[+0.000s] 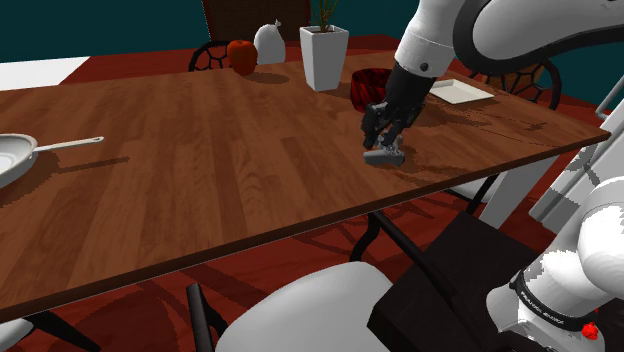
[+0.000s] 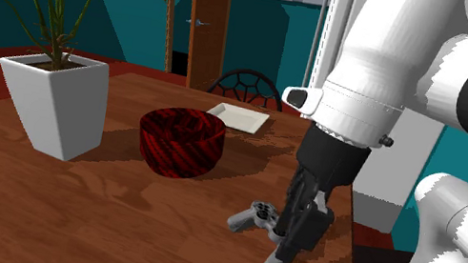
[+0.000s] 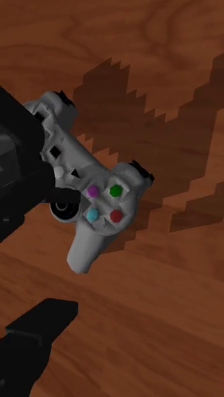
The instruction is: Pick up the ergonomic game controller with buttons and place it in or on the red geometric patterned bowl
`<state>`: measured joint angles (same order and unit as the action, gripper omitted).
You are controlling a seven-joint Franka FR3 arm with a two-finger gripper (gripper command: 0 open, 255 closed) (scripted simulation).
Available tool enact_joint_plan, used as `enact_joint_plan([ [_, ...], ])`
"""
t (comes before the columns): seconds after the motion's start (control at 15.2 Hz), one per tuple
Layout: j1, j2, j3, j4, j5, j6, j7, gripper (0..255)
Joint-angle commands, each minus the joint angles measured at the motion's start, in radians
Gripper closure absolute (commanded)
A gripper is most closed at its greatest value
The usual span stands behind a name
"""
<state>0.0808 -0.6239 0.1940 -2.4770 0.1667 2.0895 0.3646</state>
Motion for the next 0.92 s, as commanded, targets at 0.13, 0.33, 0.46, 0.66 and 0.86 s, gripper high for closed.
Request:
enact_joint_plan([
  [0.13,0.001,0.0,0.002,0.003,0.001,-0.004,0.003,255],
  [0.33,0.002,0.004,0.005,0.002,0.002,0.002,0.005,255],
  [0.46,0.002,0.004,0.005,0.0,0.002,0.003,0.005,255],
  [0.66,-0.016,0.01,-0.013,0.013,-0.001,-0.015,0.01,0],
  [0.86,-0.066,0.03,-0.064,0.051,-0.009,-0.07,0.025,0],
])
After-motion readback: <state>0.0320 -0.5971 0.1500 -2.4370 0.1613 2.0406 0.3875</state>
